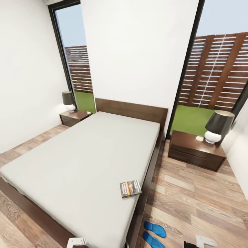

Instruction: In the bedroom, move the book from the bed onto either nightstand, and place the two sandals side by side next to the bed.

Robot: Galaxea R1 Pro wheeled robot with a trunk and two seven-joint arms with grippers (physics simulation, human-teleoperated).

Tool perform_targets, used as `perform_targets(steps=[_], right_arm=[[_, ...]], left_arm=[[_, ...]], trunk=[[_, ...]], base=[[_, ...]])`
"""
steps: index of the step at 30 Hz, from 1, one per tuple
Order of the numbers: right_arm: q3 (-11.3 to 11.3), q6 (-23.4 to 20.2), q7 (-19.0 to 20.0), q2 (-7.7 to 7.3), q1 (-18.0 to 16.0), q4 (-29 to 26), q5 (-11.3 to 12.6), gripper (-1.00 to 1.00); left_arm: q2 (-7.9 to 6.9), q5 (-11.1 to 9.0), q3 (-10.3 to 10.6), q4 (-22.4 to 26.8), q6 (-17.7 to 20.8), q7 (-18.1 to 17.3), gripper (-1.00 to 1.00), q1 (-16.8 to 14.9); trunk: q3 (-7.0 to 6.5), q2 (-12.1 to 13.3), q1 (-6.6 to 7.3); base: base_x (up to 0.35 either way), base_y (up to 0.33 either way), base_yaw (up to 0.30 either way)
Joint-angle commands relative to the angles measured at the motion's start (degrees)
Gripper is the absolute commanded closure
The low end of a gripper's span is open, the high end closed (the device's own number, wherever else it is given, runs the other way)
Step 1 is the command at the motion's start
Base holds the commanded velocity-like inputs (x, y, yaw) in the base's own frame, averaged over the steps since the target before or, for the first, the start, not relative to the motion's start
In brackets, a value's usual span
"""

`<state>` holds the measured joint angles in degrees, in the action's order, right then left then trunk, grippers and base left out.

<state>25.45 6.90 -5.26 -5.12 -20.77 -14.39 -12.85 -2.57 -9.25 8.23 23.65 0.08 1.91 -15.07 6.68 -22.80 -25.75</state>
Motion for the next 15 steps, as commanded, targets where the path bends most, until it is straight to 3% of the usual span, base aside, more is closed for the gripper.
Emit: perform_targets(steps=[1,10,15], right_arm=[[0.40,0.20,-0.08,0.02,-0.06,0.07,-0.59,-1.00],[0.39,0.22,-0.10,0.02,-0.06,0.07,-0.59,-1.00],[0.39,0.22,-0.04,0.02,-0.06,0.07,-0.59,-1.00]], left_arm=[[-0.06,-0.59,0.48,0.01,0.01,0.20,-1.00,-0.05],[-0.07,-0.59,0.48,0.01,-0.05,0.20,-1.00,-0.05],[-0.07,-0.59,0.48,0.01,-0.06,0.20,-1.00,-0.05]], trunk=[[0.12,-0.12,-0.03],[0.12,-0.12,-0.03],[0.12,-0.12,-0.03]], base=[[0.025,-0.007,0.221],[0.010,-0.018,0.237],[0.002,-0.096,0.136]])
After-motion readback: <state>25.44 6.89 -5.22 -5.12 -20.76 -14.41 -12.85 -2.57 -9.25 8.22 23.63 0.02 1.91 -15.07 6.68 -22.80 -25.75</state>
